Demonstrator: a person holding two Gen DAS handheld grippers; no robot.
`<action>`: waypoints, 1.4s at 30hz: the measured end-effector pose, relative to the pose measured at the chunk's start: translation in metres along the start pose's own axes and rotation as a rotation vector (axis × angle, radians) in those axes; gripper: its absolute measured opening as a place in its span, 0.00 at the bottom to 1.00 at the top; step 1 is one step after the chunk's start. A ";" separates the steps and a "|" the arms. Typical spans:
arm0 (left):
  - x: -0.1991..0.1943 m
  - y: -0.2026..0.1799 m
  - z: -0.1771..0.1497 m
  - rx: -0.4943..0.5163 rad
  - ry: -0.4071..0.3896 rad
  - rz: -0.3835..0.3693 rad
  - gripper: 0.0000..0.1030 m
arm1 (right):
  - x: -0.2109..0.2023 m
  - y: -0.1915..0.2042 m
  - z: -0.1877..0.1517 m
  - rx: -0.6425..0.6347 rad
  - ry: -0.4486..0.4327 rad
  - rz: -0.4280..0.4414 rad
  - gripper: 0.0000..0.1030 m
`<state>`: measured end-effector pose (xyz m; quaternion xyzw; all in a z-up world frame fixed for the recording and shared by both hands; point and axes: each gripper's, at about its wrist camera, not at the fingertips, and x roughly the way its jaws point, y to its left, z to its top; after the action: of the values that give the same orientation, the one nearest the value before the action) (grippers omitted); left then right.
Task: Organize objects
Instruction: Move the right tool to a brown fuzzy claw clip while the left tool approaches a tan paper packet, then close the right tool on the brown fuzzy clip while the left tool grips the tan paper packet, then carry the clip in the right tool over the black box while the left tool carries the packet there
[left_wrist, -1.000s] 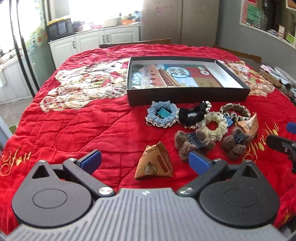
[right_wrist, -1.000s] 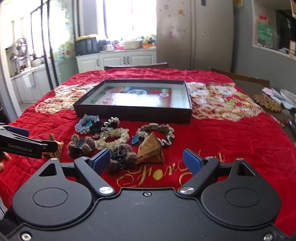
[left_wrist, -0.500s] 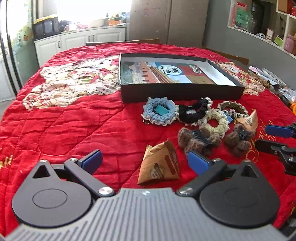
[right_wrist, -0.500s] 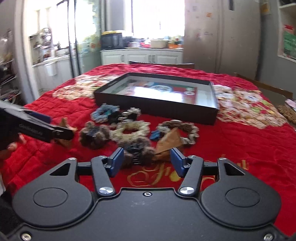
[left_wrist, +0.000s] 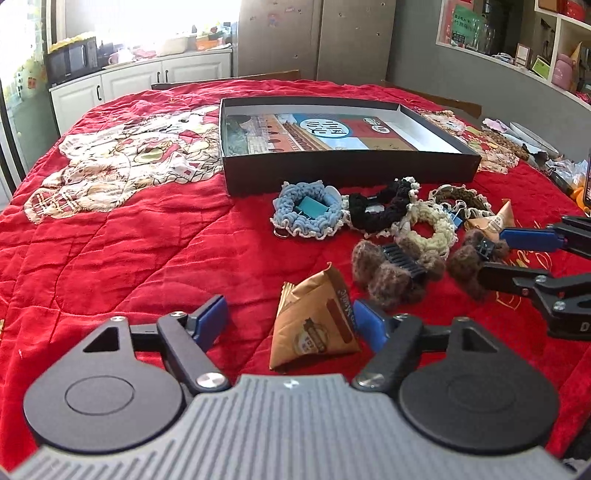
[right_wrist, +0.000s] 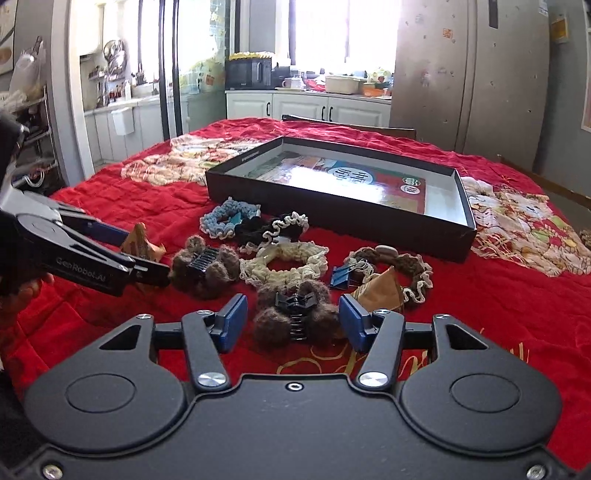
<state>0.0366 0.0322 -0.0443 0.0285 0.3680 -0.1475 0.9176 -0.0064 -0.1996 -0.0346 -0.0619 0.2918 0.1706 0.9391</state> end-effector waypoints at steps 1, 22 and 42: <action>0.000 0.000 0.000 0.002 -0.001 0.000 0.74 | 0.002 0.001 0.000 -0.005 0.005 -0.003 0.52; -0.003 0.002 0.009 0.002 0.010 -0.019 0.44 | 0.014 -0.009 0.003 0.035 0.036 0.035 0.39; 0.019 0.002 0.114 0.054 -0.082 -0.008 0.45 | 0.024 -0.061 0.086 0.042 -0.101 -0.047 0.39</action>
<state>0.1257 0.0113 0.0255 0.0456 0.3260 -0.1620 0.9303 0.0790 -0.2312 0.0238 -0.0402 0.2461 0.1450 0.9575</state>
